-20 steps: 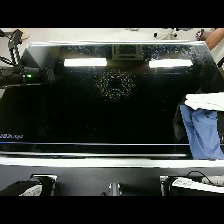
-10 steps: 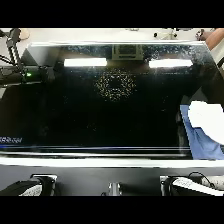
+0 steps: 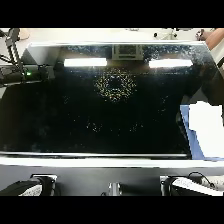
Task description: Fold the shirts.
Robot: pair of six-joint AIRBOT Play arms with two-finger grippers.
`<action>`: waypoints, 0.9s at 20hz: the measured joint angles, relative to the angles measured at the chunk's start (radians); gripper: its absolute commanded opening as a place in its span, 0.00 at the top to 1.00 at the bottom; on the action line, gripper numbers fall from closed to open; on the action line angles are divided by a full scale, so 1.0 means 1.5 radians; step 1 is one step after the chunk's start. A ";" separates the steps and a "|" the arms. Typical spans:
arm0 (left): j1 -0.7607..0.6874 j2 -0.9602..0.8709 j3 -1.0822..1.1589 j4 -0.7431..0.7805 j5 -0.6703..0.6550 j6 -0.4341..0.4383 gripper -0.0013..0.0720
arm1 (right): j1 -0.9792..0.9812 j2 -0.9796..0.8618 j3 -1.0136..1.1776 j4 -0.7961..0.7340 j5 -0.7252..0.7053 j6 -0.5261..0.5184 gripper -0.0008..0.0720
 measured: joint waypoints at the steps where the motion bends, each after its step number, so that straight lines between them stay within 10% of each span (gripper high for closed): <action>1: -0.007 -0.006 0.009 0.037 -0.001 -0.019 0.95 | 0.029 0.000 0.030 0.025 -0.022 -0.010 0.18; 3: -0.030 -0.027 0.029 0.167 -0.020 -0.086 0.93 | 0.124 0.000 0.076 0.047 -0.056 -0.022 0.17; 4: -0.043 -0.043 0.035 0.241 -0.041 -0.124 0.69 | 0.190 -0.002 0.091 0.044 -0.066 -0.023 0.15; 5: -0.053 -0.058 0.038 0.294 -0.066 -0.155 0.24 | 0.257 -0.006 0.100 0.022 -0.070 -0.023 0.13; 6: -0.061 -0.076 0.037 0.336 -0.097 -0.183 0.06 | 0.331 -0.014 0.108 -0.018 -0.066 -0.017 0.12; 18: -0.106 -0.071 -0.159 0.352 -0.114 -0.272 0.07 | 0.594 -0.112 0.117 -0.172 0.055 0.088 0.10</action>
